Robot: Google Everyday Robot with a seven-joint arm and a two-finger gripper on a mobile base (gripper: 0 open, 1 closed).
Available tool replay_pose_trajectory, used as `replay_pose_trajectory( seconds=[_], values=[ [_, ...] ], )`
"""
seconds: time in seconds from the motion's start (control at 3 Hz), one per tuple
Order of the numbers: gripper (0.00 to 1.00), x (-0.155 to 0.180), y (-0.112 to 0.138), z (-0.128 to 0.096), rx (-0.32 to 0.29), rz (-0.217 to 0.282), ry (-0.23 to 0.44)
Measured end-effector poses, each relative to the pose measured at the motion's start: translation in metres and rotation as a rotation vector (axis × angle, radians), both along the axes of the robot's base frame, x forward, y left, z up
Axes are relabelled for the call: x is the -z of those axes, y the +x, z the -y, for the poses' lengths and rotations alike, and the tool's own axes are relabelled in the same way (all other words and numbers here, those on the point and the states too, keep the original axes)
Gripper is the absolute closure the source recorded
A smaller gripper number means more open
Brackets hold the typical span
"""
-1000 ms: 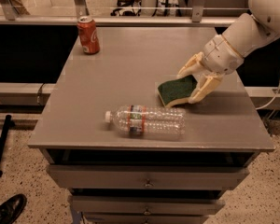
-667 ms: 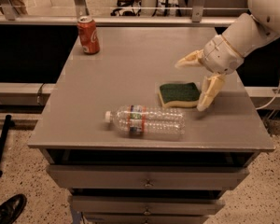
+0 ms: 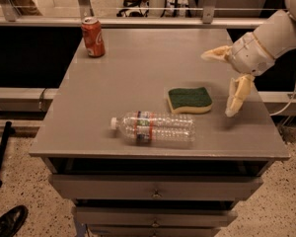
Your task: Move sponge near water bottle
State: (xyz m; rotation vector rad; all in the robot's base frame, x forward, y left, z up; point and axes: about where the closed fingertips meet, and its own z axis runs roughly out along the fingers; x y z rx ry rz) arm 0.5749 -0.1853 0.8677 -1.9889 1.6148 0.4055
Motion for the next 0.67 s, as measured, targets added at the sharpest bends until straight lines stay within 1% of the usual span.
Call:
replay_pose_trajectory(
  seconds=[0.33, 0.67],
  values=[
    [0.0, -0.0274, 0.0013, 0.0386, 0.157, 0.068, 0.039],
    [0.0, -0.0291, 0.0022, 0.0446, 0.178, 0.078, 0.044]
  ],
)
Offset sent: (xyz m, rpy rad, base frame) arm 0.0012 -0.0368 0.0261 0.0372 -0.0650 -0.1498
